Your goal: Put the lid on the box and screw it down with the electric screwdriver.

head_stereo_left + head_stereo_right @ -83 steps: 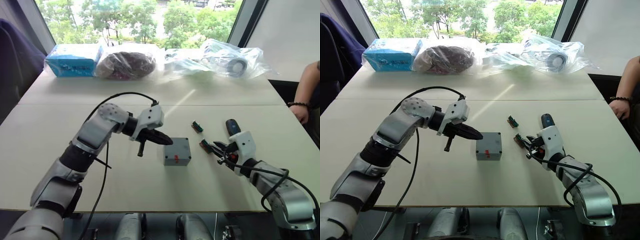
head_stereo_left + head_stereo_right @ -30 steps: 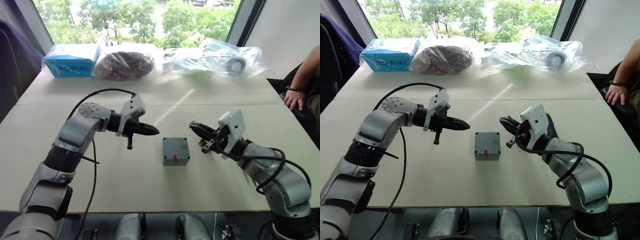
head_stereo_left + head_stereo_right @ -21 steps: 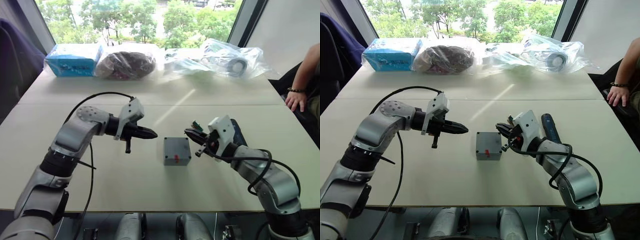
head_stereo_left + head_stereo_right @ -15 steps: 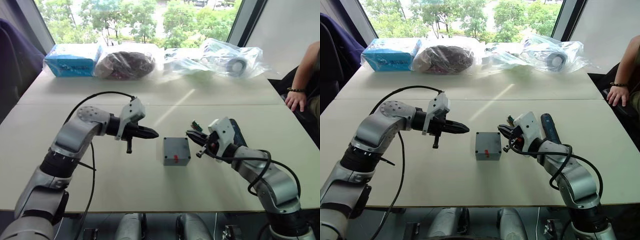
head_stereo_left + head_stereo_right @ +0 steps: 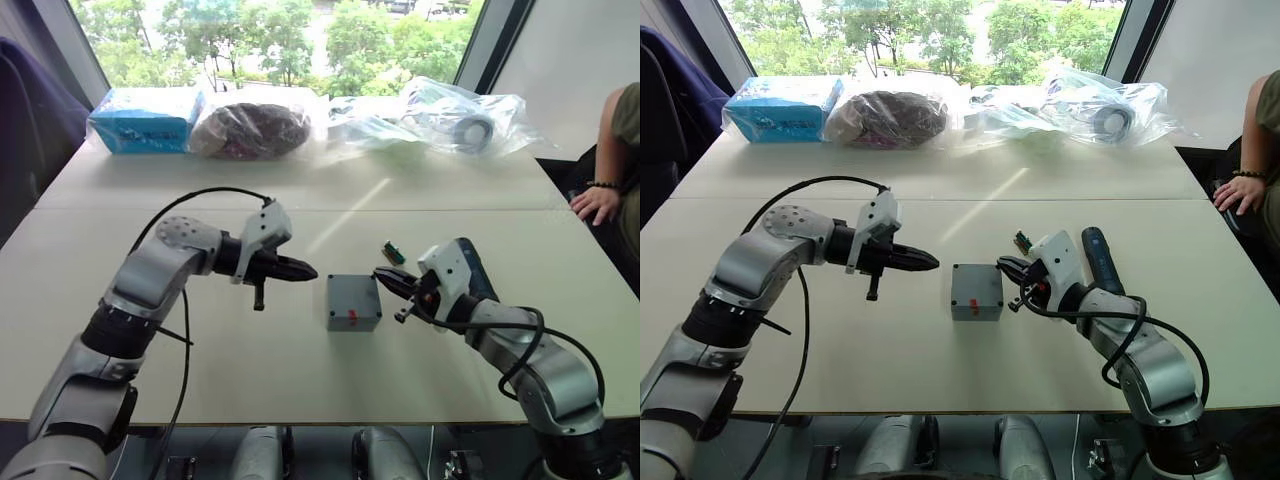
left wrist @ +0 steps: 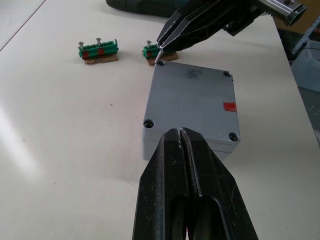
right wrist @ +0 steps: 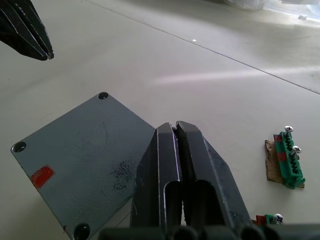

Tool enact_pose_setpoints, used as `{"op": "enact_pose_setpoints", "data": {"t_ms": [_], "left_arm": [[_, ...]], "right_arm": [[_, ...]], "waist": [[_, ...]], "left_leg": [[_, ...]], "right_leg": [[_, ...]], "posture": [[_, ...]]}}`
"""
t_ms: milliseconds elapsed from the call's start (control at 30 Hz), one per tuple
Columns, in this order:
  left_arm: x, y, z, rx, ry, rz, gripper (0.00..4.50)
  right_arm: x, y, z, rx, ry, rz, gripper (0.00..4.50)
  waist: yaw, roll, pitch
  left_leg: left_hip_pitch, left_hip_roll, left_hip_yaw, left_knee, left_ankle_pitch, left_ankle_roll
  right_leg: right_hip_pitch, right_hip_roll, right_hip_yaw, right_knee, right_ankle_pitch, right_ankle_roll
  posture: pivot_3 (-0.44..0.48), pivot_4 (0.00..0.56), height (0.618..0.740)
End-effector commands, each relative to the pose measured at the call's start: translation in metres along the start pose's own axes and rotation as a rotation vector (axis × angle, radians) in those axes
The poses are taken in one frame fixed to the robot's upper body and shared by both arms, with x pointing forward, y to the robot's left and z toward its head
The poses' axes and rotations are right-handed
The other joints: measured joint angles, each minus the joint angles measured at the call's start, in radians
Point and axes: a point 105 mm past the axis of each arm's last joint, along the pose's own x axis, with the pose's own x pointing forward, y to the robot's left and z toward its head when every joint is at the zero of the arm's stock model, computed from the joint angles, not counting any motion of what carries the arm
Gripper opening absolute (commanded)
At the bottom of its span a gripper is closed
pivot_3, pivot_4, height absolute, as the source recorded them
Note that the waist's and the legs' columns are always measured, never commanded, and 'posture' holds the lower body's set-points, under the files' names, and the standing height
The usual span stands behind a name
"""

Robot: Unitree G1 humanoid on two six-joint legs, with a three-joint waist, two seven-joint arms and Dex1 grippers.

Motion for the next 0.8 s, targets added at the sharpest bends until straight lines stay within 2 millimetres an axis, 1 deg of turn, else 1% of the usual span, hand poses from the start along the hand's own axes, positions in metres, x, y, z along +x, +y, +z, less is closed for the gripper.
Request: {"op": "enact_pose_setpoints", "data": {"t_ms": [33, 300, 567, 800], "left_arm": [[-0.001, 0.0001, 0.0072, 0.041, -0.015, 0.008, 0.0], [0.0007, 0.0001, 0.006, 0.038, -0.016, 0.008, 0.0], [0.002, 0.0007, 0.0053, 0.041, -0.016, 0.006, 0.0], [0.004, 0.0015, 0.0052, 0.045, -0.016, 0.006, 0.0]], "right_arm": [[-0.0035, 0.0008, 0.0104, -0.021, -0.034, -0.001, 0.02], [-0.0051, 0.0006, 0.0127, -0.024, -0.039, -0.003, 0.02], [-0.0061, 0.0025, 0.0108, -0.024, -0.034, -0.001, 0.02], [-0.0008, 0.0008, 0.0101, -0.012, -0.035, -0.002, 0.02]], "waist": [[0.0, 0.0, 0.0], [0.0, 0.0, 0.0], [0.0, 0.0, 0.0], [0.0, 0.0, 0.0]], "left_leg": [[0.0, 0.0, 0.0, 0.0, 0.0, 0.0], [0.0, 0.0, 0.0, 0.0, 0.0, 0.0], [0.0, 0.0, 0.0, 0.0, 0.0, 0.0], [0.0, 0.0, 0.0, 0.0, 0.0, 0.0]], "right_leg": [[0.0, 0.0, 0.0, 0.0, 0.0, 0.0], [0.0, 0.0, 0.0, 0.0, 0.0, 0.0], [0.0, 0.0, 0.0, 0.0, 0.0, 0.0], [0.0, 0.0, 0.0, 0.0, 0.0, 0.0]], "posture": [[0.0, 0.15, 0.74], [0.0, 0.15, 0.74], [0.0, 0.15, 0.74], [0.0, 0.15, 0.74]]}}
